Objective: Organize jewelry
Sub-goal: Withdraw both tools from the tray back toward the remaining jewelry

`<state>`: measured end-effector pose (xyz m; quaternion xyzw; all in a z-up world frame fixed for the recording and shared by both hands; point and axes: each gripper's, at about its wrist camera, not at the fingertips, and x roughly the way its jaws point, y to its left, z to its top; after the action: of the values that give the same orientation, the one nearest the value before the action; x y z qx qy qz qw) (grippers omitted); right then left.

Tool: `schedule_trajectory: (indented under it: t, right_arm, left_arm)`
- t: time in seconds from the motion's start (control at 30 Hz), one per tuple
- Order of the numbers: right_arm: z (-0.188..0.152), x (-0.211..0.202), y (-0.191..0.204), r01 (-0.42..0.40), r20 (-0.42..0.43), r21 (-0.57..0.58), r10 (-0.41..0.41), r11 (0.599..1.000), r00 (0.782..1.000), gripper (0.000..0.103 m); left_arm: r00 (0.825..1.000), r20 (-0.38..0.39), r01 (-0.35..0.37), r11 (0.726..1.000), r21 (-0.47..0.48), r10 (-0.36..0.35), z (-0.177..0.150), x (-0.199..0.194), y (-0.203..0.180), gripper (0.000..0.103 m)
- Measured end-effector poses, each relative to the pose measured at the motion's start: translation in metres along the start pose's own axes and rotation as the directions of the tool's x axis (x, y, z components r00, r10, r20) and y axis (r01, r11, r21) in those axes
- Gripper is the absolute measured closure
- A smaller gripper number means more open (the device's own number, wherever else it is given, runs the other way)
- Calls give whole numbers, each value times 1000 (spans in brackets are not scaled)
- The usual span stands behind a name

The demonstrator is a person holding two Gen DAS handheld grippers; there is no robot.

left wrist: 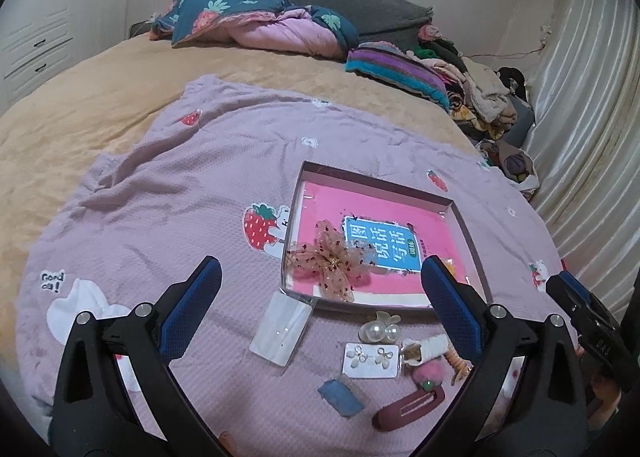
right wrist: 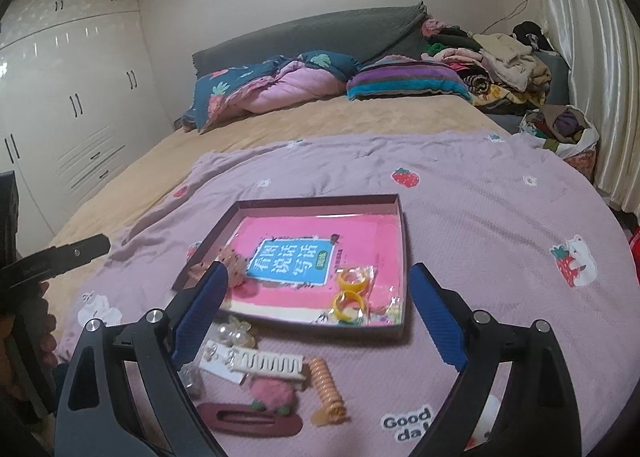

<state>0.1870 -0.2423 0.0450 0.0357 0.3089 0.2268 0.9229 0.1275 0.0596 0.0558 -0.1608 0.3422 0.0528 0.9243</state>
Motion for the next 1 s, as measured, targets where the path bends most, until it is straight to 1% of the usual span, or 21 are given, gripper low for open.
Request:
schedule_trajectory:
  t: [0.13, 0.33, 0.5, 0.73, 0.83, 1.0]
  right_arm:
    - [-8, -9, 6, -7, -12, -14, 7, 1000, 1000, 12]
    - [-23, -19, 11, -22, -46, -26, 21, 999, 999, 12]
    - [-32, -25, 12, -42, -73, -11, 42, 999, 996, 12]
    - [-43, -32, 22, -63, -99, -34, 60, 997, 993, 12]
    - [-49, -33, 23, -85, -116, -28, 82, 996, 990, 12]
    - [-57, -36, 21, -84, -128, -16, 81, 996, 988, 12]
  left_arm:
    - [1000, 9, 5, 1000, 7, -5, -4, -8, 0, 10]
    - [1000, 3, -1, 999, 35, 1, -17, -16, 0, 10]
    - [1000, -16, 8, 999, 44, -8, -30, -18, 2, 10]
    - [999, -32, 13, 998, 60, -11, -47, -23, 2, 10]
    - [999, -45, 16, 997, 75, -13, -55, -24, 0, 10]
    - [998, -56, 18, 995, 100, -12, -66, -26, -4, 10]
